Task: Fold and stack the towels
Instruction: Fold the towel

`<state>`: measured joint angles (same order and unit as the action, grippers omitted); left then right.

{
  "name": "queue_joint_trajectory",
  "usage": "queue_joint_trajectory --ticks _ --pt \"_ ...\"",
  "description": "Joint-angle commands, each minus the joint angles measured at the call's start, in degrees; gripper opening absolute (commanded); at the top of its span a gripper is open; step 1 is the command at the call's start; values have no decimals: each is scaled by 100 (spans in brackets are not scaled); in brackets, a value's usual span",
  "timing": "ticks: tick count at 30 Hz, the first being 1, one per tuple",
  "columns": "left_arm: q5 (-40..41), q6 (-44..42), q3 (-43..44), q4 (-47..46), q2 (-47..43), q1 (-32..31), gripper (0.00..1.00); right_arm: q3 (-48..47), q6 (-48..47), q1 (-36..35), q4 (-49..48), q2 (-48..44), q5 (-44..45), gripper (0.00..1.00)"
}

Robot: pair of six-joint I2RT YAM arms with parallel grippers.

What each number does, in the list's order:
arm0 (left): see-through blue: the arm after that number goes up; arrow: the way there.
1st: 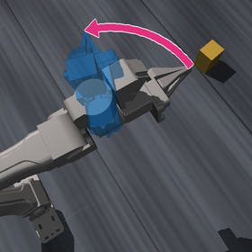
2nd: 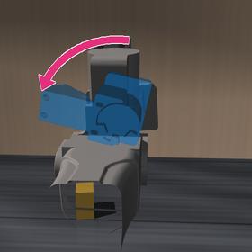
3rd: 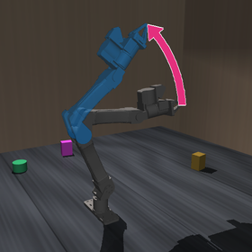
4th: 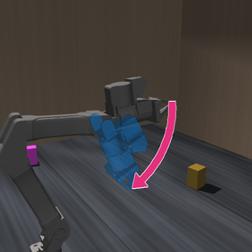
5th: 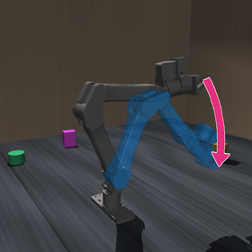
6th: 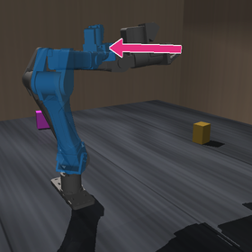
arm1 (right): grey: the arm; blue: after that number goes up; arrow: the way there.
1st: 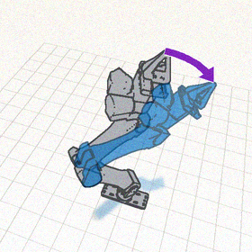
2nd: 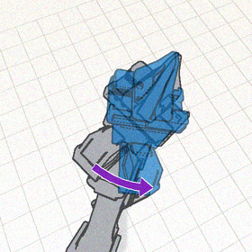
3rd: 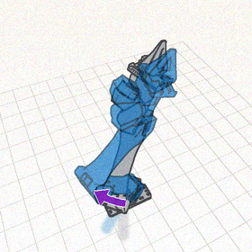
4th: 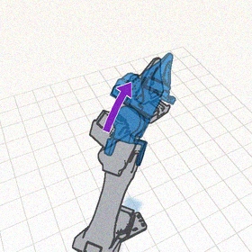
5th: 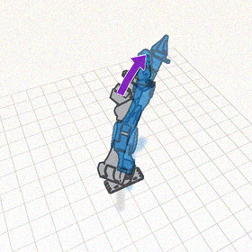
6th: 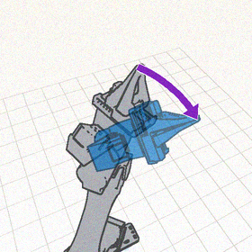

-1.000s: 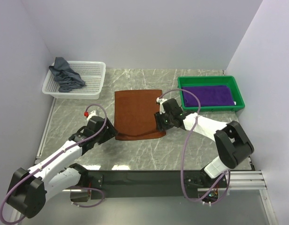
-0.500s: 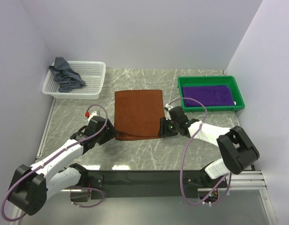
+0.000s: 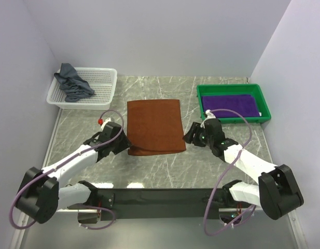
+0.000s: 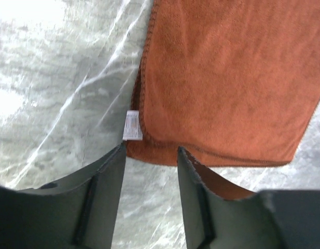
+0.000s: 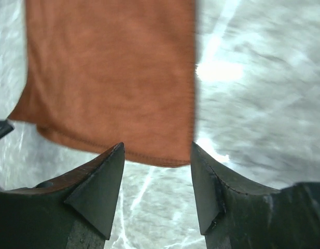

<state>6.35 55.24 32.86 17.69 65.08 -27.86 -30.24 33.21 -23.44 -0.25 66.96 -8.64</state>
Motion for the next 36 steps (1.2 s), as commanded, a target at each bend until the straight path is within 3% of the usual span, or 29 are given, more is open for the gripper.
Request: queue_joint_trajectory --ticks 1,11,18,24,36 --pt "165 39 308 -240 294 -9 49 238 467 226 -300 124 -181 61" --pt "95 153 150 -600 752 -9 32 536 801 270 -827 678 -313 55" --pt "33 188 -25 -714 752 -9 11 545 766 270 -977 871 -384 54" --pt "-37 162 53 -680 717 -9 5 502 774 270 -889 968 -340 54" --pt "-64 180 45 -653 585 -9 4 624 1100 261 -1311 1311 -744 53"
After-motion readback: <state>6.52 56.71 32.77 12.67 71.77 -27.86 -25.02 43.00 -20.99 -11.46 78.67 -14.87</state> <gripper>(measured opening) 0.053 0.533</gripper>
